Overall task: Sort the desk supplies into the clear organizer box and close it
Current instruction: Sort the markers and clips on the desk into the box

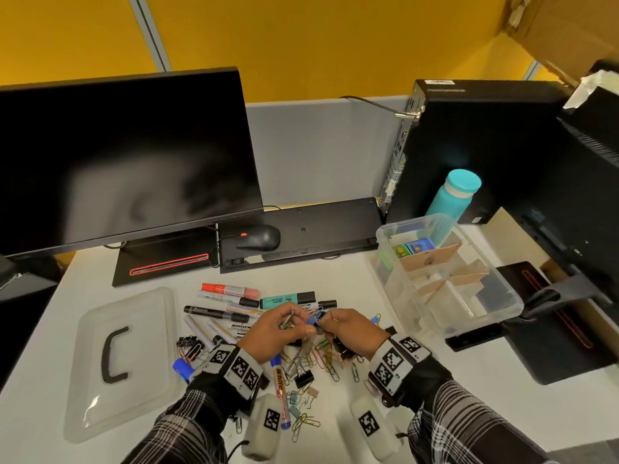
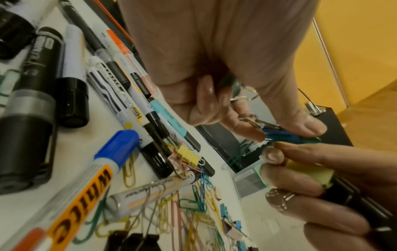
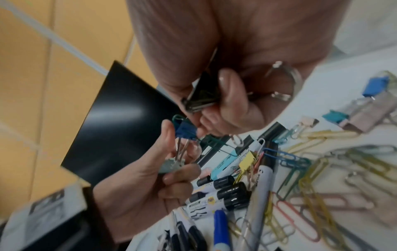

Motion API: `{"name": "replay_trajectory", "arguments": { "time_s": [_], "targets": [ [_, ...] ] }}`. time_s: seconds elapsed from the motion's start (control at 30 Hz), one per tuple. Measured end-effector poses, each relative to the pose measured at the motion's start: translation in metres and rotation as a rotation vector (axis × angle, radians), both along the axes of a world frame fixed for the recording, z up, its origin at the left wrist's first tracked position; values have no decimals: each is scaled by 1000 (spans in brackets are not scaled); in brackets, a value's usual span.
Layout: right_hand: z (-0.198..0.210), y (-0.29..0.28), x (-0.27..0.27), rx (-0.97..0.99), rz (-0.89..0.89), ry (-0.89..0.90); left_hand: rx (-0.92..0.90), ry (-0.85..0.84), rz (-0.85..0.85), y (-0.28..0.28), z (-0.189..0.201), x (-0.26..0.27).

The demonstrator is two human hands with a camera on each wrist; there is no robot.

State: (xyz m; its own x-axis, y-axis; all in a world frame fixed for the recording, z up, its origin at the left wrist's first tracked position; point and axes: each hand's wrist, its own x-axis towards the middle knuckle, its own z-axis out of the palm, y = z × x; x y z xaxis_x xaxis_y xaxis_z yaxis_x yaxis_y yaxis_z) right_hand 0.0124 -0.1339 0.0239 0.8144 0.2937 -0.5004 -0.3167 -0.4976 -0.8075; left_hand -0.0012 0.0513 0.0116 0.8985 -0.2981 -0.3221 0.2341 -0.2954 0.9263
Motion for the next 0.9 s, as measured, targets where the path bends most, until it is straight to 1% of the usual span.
{"name": "replay_trajectory", "arguments": {
  "time_s": [0.07,0.1,0.2,0.27,0.33,0.4,0.47,0.5,0.53,0.7,0.77,0.83,0.9],
  "targets": [
    [2,1,-1,-54,-2,-121,-9,1,47,1,-1,2],
    [3,1,-1,-55,-13,-153,-10,-1,63,1,-1,2],
    [8,0,-3,-49,28,-147,4,-34,114,2,-2,4],
    [7,0,-3,-68,70,-112,14,-48,128,1,-2,5],
    [4,-1,-2,-31,54,-53,15,-51,141,0,-1,4],
    [0,-2,-2,86,-4,49,25,-53,153,-1,0,3],
    [1,-3,-4,255,-86,185,21,-59,156,-2,2,3],
    [2,-4,-5,321,-110,229,14,-63,155,-2,2,2],
    [3,-5,-6,343,-113,238,8,-59,157,-3,2,2],
    [-6,-5,-3,177,-78,135,-51,-24,169,-9,2,1],
    [-9,-3,-2,91,-60,106,-25,-47,182,-10,0,1],
    [-11,-1,-1,16,-28,99,-23,-60,223,-8,-2,2],
    [-12,-2,-5,-63,39,100,-42,-51,310,-5,-5,6]
  ]
}}
